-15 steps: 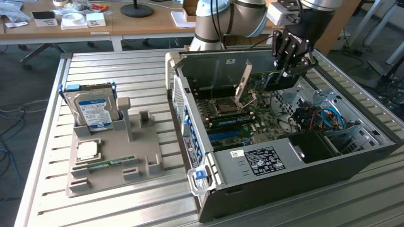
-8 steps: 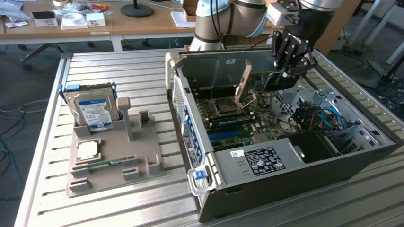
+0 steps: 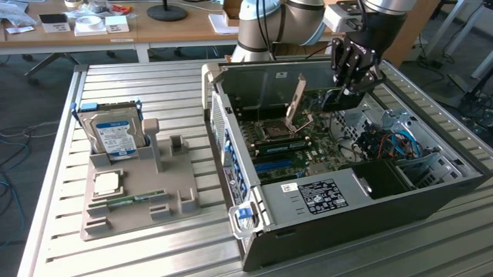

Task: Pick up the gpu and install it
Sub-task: 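Insert the gpu into the slot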

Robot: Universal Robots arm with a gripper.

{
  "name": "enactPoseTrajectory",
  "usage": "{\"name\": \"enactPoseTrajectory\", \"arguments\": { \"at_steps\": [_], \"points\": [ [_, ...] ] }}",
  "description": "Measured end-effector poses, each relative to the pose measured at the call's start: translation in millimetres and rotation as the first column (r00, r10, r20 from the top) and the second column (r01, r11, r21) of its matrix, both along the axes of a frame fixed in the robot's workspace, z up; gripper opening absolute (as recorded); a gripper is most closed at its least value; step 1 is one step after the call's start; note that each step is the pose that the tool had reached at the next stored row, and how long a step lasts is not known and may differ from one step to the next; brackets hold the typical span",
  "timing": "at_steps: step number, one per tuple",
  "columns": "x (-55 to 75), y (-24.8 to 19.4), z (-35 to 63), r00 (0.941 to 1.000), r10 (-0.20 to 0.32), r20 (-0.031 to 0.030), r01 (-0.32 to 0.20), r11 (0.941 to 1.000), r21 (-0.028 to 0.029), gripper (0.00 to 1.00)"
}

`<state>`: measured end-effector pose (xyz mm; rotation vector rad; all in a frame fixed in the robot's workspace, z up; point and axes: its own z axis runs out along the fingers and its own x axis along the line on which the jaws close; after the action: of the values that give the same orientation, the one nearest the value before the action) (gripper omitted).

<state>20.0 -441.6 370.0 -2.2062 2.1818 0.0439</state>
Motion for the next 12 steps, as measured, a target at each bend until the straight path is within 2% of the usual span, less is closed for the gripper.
{"name": "enactPoseTrajectory", "arguments": {
  "at_steps": [2,12],
  "points": [
    [-0.8,0.0,-0.6,1.0,0.0,0.0037,0.0,1.0,-0.0004,0.27],
    [-3.8,0.0,-3.3,0.9998,-0.017,0.0039,0.017,0.9998,-0.0004,0.27]
  ]
}}
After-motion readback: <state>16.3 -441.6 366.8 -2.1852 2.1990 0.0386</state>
